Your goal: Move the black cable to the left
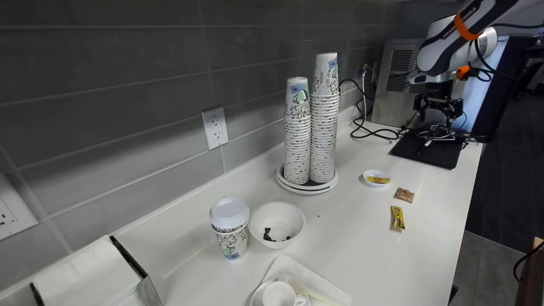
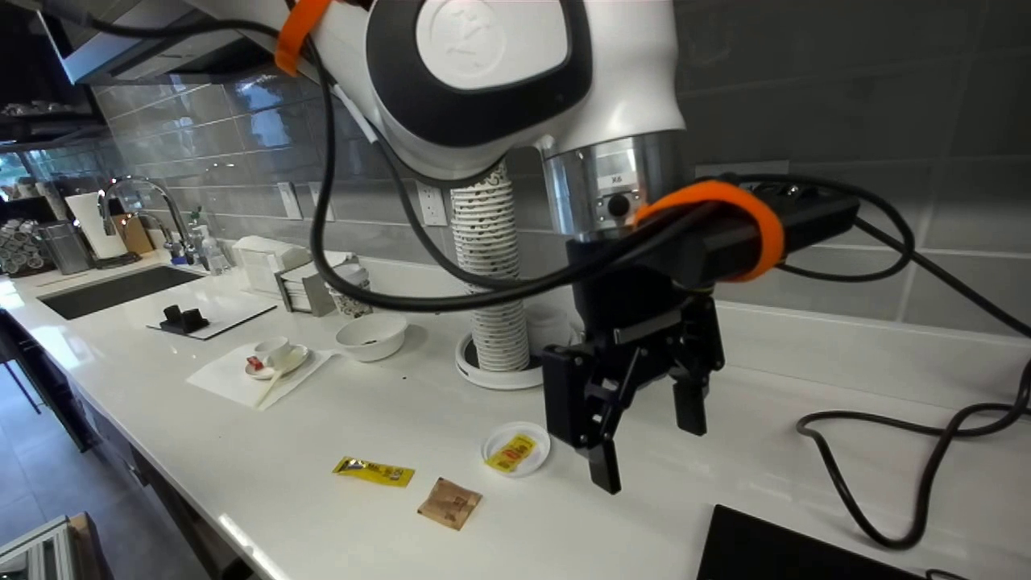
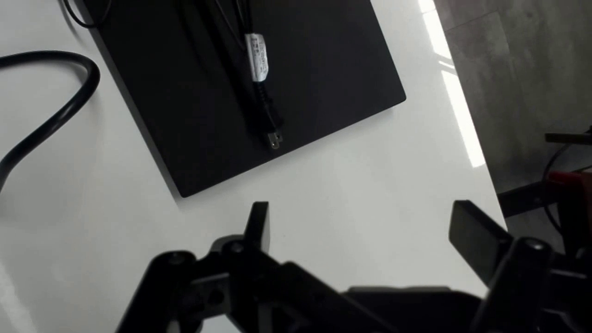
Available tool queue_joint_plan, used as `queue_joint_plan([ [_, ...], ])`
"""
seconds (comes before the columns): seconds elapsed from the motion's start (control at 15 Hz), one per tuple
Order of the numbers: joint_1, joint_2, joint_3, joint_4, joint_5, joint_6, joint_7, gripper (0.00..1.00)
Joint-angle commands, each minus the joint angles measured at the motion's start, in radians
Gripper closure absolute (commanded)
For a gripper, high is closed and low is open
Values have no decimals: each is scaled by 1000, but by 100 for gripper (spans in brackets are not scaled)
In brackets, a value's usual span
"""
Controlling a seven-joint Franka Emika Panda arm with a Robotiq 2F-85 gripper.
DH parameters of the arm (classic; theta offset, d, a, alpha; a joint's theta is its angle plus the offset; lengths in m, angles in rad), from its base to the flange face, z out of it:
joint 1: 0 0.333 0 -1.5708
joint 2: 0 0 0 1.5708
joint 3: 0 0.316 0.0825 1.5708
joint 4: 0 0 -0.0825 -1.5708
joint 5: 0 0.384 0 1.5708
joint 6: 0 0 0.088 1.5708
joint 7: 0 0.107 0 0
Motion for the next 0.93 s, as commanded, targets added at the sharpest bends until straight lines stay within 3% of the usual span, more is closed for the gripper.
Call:
queue_joint_plan([
  [0.0,-74,-8,79,6,-27,-6,18,0],
  [0.33,-82,1,91,18,-24,-12,9,0],
  [0.67,-132,102,144,45,-128,171,3,0],
  [0.87,-155,171,164,73,-153,214,-14,0],
])
